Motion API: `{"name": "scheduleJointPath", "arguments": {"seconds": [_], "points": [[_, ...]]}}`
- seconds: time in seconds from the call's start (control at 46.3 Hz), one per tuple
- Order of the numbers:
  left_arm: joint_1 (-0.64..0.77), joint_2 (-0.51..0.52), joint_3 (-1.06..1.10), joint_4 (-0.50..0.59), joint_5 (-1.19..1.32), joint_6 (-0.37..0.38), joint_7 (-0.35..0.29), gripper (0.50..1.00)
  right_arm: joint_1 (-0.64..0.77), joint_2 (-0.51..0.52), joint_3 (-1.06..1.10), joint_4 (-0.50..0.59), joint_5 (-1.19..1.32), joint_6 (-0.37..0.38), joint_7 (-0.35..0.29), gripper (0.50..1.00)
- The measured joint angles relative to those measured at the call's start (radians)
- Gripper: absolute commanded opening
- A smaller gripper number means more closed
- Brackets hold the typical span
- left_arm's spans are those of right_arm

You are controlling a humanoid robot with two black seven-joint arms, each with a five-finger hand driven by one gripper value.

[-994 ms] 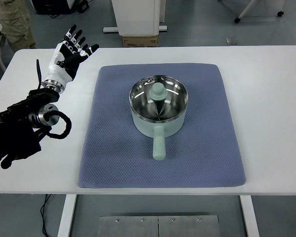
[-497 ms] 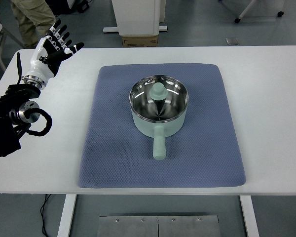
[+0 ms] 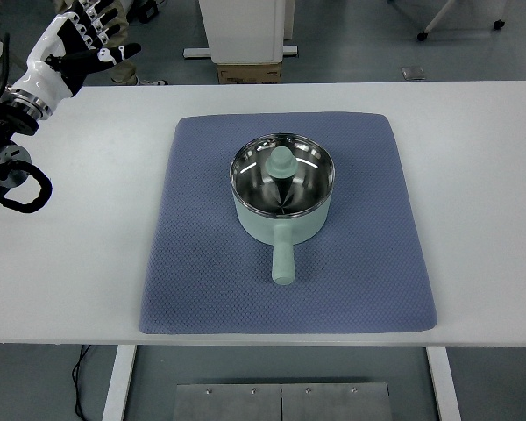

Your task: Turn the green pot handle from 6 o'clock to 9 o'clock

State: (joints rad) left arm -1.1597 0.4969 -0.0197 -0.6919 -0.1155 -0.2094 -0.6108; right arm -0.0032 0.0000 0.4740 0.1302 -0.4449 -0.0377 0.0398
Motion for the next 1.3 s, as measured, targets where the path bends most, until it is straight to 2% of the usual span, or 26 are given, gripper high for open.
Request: {"name": "scheduleJointPath", "arguments": {"seconds": [0.346, 0.454, 0.756, 0.929, 1.296], "points": [[-0.040, 0.061, 0.002, -0.113, 0.090, -0.015, 0.000, 1.000, 0.000, 0.000, 0.000, 0.000, 0.000, 0.000, 0.000, 1.000], [-0.056, 0.088, 0.002, -0.157, 0.114, -0.050, 0.000, 1.000, 0.000, 0.000, 0.000, 0.000, 0.000, 0.000, 0.000, 1.000], [-0.107, 0.103, 0.007, -0.198, 0.187, -0.069, 0.000, 1.000, 0.000, 0.000, 0.000, 0.000, 0.000, 0.000, 0.000, 1.000], [-0.140, 0.153, 0.047, -0.246, 0.215, -0.119, 0.000, 1.000, 0.000, 0.000, 0.000, 0.000, 0.000, 0.000, 0.000, 1.000], [-0.216, 0.147, 0.058, -0.284, 0.287, -0.124, 0.000, 1.000, 0.000, 0.000, 0.000, 0.000, 0.000, 0.000, 0.000, 1.000]]}}
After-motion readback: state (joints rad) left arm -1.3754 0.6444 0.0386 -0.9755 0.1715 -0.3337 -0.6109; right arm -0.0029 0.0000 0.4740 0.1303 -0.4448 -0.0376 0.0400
